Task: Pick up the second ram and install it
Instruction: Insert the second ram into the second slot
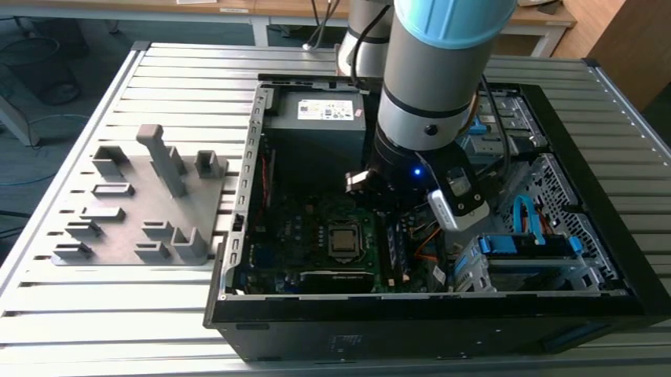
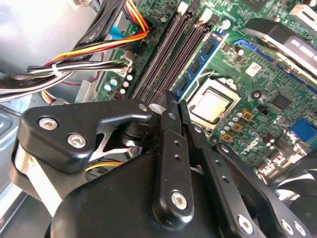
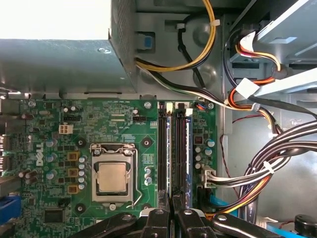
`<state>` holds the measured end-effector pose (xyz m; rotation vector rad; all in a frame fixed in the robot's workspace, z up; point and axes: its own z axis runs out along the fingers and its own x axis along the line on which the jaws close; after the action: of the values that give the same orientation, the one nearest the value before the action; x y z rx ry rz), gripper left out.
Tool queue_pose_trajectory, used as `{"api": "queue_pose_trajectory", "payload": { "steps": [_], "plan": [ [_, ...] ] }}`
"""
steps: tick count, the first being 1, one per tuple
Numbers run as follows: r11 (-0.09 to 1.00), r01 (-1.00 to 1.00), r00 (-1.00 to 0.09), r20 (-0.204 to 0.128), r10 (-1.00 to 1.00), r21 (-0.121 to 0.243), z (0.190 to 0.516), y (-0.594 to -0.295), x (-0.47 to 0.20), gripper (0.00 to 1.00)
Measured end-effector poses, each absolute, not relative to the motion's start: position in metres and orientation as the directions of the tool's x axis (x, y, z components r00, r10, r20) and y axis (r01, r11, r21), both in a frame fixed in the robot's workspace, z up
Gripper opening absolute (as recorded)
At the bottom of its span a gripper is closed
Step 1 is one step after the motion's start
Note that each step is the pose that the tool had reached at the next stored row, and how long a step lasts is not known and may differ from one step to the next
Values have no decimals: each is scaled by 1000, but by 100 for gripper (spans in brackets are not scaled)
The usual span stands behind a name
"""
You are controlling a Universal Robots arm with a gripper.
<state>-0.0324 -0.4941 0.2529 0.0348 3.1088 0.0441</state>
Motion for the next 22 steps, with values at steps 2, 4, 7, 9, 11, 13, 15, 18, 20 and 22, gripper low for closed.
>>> {"api": "queue_pose_trajectory", "payload": {
  "steps": [2,4,7,9,11,13,15,18,20,22],
  "plan": [
    [999,22,-999,-32,23,29,252,-494,-32,14],
    [999,22,-999,-32,23,29,251,-494,-32,14],
    [999,22,-999,-32,23,29,250,-494,-32,14],
    [999,22,-999,-32,23,29,250,-494,-32,14],
    [999,22,-999,-32,23,29,250,-494,-32,14],
    [999,22,-999,-32,23,28,250,-494,-32,14],
    [999,22,-999,-32,23,27,249,-494,-32,14],
    [999,22,-999,-32,23,26,249,-494,-31,14],
    [999,22,-999,-32,23,26,249,-494,-31,14],
    [999,22,-999,-32,23,25,248,-494,-31,14]
  ]
}}
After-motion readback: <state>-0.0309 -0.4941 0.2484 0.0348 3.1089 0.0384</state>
